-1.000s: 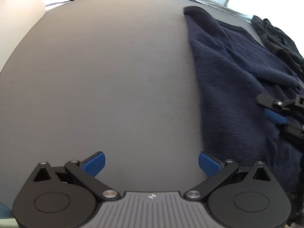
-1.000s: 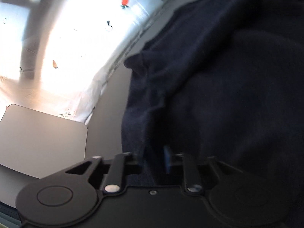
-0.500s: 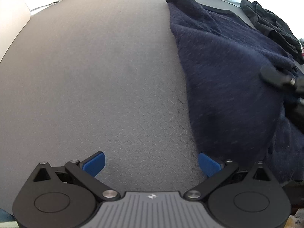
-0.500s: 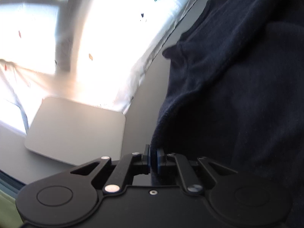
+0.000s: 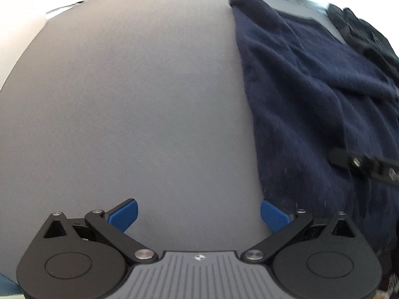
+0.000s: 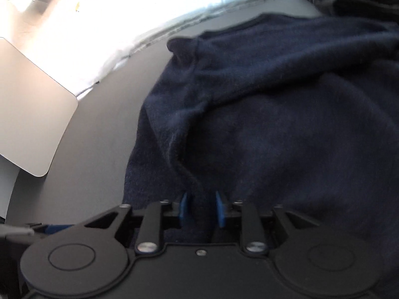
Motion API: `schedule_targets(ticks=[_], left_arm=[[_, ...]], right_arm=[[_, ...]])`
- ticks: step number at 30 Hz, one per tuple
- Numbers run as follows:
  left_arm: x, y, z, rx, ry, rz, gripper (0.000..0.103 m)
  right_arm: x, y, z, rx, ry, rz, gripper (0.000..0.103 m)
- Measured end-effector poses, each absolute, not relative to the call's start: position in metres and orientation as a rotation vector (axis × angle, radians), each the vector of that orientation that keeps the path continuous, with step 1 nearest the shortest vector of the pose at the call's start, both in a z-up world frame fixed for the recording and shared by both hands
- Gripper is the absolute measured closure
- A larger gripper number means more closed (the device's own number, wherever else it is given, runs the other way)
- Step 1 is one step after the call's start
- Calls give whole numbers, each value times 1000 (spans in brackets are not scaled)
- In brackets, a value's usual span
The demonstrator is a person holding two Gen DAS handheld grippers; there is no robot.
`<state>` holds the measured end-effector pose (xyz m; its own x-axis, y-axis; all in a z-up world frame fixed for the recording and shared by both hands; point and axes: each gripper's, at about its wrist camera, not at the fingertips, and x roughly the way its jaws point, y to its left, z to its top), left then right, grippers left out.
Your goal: Fold clothes
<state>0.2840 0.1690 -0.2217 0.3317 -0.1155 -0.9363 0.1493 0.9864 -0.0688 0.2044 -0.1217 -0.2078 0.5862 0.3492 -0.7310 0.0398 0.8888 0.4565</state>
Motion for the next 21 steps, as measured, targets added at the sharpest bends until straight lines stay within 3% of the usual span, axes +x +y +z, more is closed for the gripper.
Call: schedule_targets(ticks=[6,21], left_arm=[[315,168,-207,-112,1159,-70,0],[447,115,-187,-209,1031,-60,5]], right_arm=[[205,-182,-178,508,854,79,68],[287,-366,-178,605,709,-368,54]])
